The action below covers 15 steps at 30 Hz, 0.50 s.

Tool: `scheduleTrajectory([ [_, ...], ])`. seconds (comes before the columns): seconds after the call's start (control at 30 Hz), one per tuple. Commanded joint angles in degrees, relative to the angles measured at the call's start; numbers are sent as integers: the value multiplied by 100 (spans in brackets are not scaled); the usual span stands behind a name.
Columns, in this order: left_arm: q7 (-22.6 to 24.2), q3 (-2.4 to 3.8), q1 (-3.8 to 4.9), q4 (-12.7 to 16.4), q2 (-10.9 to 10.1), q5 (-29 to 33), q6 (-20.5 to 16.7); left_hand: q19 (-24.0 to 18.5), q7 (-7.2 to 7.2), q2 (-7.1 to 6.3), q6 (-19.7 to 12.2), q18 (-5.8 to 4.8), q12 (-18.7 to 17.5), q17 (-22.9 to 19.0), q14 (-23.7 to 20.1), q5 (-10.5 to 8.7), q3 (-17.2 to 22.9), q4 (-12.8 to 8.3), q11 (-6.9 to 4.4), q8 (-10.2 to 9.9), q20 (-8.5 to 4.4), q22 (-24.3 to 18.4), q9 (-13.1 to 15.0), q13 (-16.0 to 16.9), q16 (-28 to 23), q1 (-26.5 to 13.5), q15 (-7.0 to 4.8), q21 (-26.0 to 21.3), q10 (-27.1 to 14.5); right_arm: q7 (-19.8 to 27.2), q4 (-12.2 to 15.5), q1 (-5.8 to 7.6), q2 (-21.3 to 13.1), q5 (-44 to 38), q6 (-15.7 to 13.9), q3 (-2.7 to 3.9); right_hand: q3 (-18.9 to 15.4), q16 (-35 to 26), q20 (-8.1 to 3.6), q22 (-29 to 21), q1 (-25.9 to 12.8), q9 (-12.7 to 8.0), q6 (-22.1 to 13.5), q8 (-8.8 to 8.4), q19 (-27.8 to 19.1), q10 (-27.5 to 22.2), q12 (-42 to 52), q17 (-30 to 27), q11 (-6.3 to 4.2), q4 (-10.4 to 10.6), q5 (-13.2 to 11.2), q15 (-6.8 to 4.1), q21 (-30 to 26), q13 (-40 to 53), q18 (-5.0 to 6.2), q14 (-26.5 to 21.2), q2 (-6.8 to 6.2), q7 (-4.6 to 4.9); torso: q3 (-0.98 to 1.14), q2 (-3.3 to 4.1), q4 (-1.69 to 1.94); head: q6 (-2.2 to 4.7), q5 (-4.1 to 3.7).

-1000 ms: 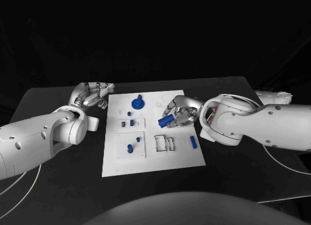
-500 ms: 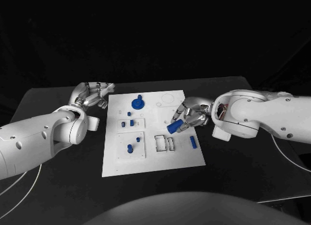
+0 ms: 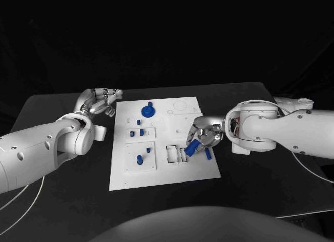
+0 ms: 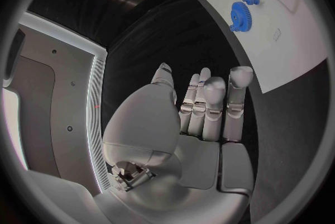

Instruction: Assemble the parts on the task board

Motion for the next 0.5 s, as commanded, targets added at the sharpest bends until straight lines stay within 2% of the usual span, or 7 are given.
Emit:
scheduleTrajectory([
  [0.03, 29, 3, 4, 2, 15, -22, 56, -34, -13, 41, -41, 66, 8, -11, -40, 12, -39, -9, -32, 28, -10, 8, 1, 8, -20, 22, -12, -17, 4, 225, -28, -43, 34, -1232, 369, -2, 249, 24, -34, 1509, -84, 47, 794, -38, 599, 587, 16, 1509, -54, 215, -47, -45, 26, 1509, -39, 601, -20, -508, -2, 0, 3, 0, -15],
  [0.27, 27, 3, 2, -7, 18, -22, 69, -34, -13, 41, -41, 66, 8, -11, -40, 12, -39, -9, -32, 28, -10, 8, 1, 8, -20, 22, -12, -17, 4, 353, -107, -146, 163, -2092, 482, -4, 282, 24, -62, 1509, -85, 58, 788, -63, 599, 587, 16, 1509, -92, 211, -114, -75, 26, 1509, -39, 601, -23, -543, -2, -6, 2, 0, -5],
  [0.5, 27, 2, 1, -8, 11, -22, 72, -34, -13, 41, -41, 66, 8, -11, -40, 12, -39, -9, -32, 28, -10, 8, 1, 8, -20, 22, -12, -17, 4, 543, -140, -190, 261, -2412, 560, -5, 321, 24, -92, 1509, -70, 67, 773, -93, 599, 587, 16, 1509, -137, 188, -156, -108, 26, 1509, -39, 601, -40, -585, -2, -2, 4, 0, -1],
])
